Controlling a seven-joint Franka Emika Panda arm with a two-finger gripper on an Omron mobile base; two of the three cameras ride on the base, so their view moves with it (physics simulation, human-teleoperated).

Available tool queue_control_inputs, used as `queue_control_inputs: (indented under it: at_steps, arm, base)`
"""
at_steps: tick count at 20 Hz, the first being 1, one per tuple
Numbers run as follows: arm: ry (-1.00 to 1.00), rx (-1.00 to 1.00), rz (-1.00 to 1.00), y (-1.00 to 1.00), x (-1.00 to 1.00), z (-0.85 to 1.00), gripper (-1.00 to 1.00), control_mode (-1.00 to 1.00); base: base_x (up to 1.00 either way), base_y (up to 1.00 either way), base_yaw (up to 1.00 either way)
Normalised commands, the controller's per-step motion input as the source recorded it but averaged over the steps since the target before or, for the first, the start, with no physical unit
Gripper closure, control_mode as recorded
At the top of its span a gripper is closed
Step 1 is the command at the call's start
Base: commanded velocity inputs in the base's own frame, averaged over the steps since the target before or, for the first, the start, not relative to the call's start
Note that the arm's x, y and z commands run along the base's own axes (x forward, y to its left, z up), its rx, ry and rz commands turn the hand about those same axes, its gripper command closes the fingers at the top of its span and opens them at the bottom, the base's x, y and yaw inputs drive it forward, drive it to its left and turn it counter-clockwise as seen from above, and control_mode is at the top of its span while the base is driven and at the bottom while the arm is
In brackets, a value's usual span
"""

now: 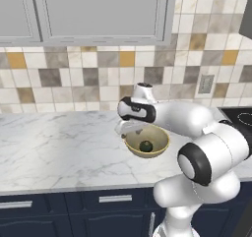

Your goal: Place the fish on the plate and place the squash on the same plate.

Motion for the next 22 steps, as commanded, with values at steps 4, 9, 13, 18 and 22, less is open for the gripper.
queue_control_inputs:
  at_steps: [4,9,13,18,22]
  arm:
    - [0.0,0.0,-0.14,0.01,0.12,-0.35,-1.0,-1.0]
    - [0.0,-0.02,-0.19,0.12,0.11,-0.24,-1.0,-1.0]
    - [0.06,-0.06,-0.23,0.13,0.06,-0.19,-1.0,-1.0]
    - [0.05,-0.04,-0.22,0.01,0.01,-0.16,-1.0,-1.0]
    - [0.03,-0.06,-0.17,0.0,0.01,-0.15,-1.0,-1.0]
  base:
    - [0.0,0.0,0.0]
    - [0.0,0.0,0.0]
    - [0.0,0.0,0.0]
    - [0.0,0.0,0.0]
    - [0.0,0.0,0.0]
